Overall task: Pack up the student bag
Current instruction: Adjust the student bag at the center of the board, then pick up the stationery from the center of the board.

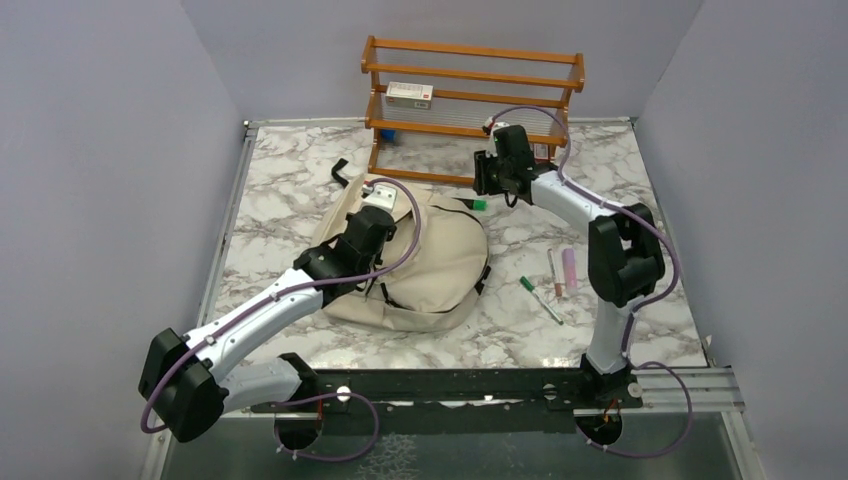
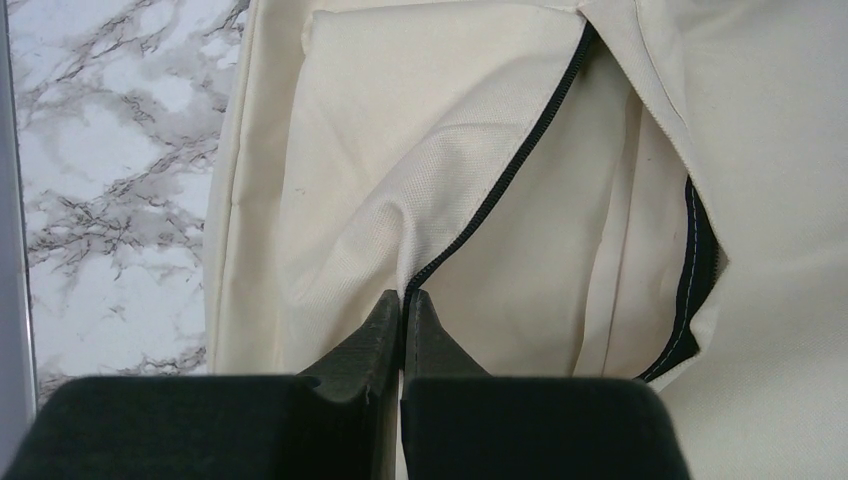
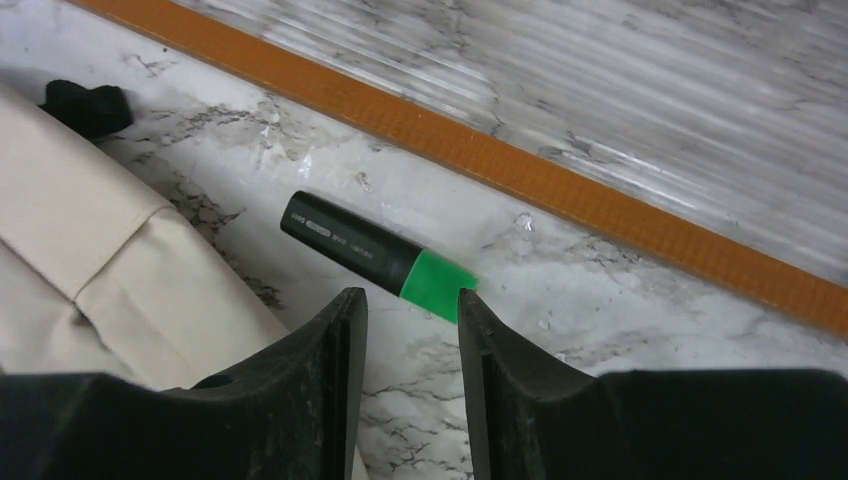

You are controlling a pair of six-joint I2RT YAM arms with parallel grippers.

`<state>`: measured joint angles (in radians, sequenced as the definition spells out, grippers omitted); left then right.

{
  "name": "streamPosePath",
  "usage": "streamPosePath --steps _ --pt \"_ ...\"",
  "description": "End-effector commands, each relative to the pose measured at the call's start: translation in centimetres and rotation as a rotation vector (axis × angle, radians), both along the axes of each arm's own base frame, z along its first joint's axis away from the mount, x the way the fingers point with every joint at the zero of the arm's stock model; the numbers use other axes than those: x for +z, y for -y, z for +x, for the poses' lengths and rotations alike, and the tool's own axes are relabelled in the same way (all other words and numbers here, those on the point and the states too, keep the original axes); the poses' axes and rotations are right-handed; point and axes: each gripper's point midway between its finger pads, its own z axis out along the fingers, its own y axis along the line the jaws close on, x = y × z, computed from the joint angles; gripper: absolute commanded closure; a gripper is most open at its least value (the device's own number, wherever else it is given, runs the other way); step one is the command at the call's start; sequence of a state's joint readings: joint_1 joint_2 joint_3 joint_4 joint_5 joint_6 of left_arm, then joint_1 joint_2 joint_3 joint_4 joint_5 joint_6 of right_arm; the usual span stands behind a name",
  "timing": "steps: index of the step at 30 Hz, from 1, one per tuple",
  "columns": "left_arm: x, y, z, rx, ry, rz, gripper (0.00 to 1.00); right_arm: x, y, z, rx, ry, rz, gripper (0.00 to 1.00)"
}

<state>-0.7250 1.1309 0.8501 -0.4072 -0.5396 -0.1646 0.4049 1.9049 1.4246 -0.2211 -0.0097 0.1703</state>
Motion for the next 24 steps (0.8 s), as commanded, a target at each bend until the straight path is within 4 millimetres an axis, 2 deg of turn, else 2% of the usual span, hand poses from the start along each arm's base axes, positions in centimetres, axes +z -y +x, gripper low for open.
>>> streamPosePath --steps 1,7,12,17,24 --pt "0.6 -0.2 -0.1 0.003 0.018 -0.032 1.0 -0.6 -0.7 1.5 0.125 0.013 -0.069 0.55" --pt "0.9 -0.2 -0.2 -0.003 0.022 -0.038 1.0 -2.0 -1.6 2.9 0.25 0.037 -0.13 0.45" --pt "0.7 -0.1 -0.3 0.003 -0.003 -0.035 1.0 -3.8 -2.2 3.1 0.36 0.01 -0.179 0.36" --pt "0.6 0.2 -0.4 -0.001 -0.02 -0.045 1.0 -5.5 -2.8 2.4 0.474 -0.034 -0.197 0.34" --pt "0.6 0.3 -0.3 0.005 -0.028 -0.045 1.0 -7.6 -2.9 1.8 0.531 -0.081 -0.214 0.33"
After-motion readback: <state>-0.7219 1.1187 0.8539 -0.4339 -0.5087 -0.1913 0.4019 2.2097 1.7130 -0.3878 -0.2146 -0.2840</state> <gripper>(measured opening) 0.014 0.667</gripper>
